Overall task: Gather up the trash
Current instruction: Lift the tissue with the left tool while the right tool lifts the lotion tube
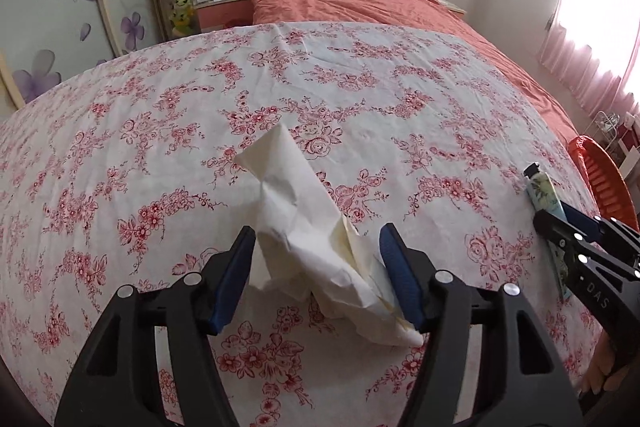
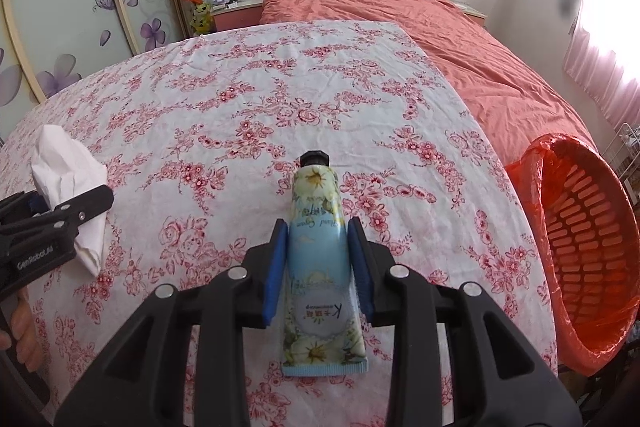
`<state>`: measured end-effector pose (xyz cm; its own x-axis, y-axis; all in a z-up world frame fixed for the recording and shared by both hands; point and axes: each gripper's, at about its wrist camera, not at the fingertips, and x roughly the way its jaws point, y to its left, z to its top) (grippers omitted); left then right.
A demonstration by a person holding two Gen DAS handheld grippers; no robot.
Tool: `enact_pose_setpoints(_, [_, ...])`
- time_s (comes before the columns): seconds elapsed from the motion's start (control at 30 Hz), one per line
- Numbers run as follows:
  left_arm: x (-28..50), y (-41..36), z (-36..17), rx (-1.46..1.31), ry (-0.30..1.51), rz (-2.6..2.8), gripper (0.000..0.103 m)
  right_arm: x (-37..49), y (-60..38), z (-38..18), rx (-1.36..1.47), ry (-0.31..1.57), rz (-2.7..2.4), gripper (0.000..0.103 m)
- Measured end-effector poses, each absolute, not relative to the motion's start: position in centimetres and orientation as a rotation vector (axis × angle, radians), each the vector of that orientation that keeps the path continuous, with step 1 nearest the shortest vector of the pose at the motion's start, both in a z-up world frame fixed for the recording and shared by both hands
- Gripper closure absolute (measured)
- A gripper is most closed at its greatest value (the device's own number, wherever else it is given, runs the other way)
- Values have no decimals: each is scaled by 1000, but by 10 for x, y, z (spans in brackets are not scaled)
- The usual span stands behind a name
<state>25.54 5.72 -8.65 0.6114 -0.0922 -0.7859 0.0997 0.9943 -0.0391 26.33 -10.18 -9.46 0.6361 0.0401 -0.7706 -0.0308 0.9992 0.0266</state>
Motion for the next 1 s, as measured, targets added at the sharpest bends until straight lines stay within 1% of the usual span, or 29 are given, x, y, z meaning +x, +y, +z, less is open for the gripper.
enact_pose_setpoints(0.77, [253, 57, -91, 12, 890, -66, 38, 266, -103, -96, 38, 883, 45, 70])
enact_pose_setpoints(1.0, [252, 64, -90, -42, 881, -73, 38, 265, -103, -96, 42, 884, 47, 66])
